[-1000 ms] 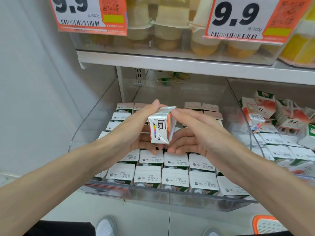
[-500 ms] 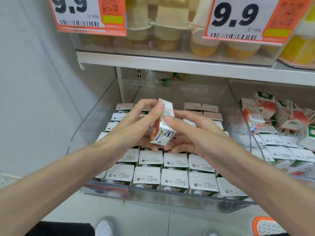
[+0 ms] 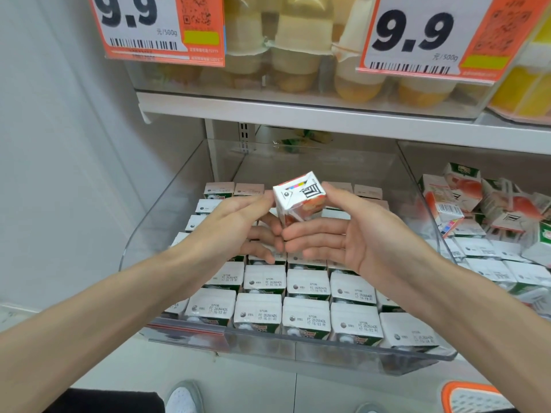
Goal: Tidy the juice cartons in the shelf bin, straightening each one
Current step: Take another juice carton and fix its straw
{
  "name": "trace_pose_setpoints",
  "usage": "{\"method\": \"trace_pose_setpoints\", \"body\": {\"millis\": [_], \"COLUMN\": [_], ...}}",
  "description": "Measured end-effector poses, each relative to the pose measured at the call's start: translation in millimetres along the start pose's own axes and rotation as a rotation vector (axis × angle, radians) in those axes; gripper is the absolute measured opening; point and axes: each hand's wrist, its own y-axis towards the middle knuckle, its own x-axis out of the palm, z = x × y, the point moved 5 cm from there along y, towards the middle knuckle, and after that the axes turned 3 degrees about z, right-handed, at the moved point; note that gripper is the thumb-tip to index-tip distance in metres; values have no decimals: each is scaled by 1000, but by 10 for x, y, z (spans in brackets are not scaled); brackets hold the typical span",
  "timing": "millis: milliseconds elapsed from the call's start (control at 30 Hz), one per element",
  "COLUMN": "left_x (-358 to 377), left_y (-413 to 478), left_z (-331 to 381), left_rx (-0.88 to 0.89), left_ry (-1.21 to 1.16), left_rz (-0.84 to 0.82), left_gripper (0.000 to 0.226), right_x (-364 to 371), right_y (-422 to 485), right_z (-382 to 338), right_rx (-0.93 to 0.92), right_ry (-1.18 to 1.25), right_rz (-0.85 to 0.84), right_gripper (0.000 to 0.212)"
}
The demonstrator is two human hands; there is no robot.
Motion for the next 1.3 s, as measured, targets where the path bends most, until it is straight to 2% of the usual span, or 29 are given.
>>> {"method": "trace_pose_setpoints", "body": {"millis": [233,300,367,400,500,533,633,700,900,1100,1300], "left_x": [46,67,35,-4,-117,-134,-168,-168,-120,-75,-72], "left_y": [-56,-84,-80,-69,-32,-28,-13,-8,-16,-48,-69], "left_z": [35,48,62,70,76,79,61,54,62,87,138], "left_rx": [97,131,169,179,176,175,183,203,221,250,304], "left_ry": [53,81,94,82,25,4,-28,-11,-17,-101,5], "left_rz": [-44,-56,-27,6,73,69,34,12,-30,-123,-44], "left_gripper": [35,35,32,33,55,61,69,65,55,50,52], "right_x": [-31,-24,-3,3,11,15,28,25,4,31,-10], "right_y": [11,6,2,-3,-3,-10,-47,-65,-75,-36,-42], "right_z": [-6,9,20,22,16,14,11,-7,-71,-66,-61], "right_rx": [-4,-5,-35,-53,-96,-98,-127,-211,-480,-631,-679], "right_ry": [-44,-84,-90,-86,-98,-111,-209,-329,-617,-742,-750], "right_rz": [52,59,46,42,16,1,-43,-21,116,117,156], "right_gripper": [51,44,37,44,77,78,59,56,74,79,74]}}
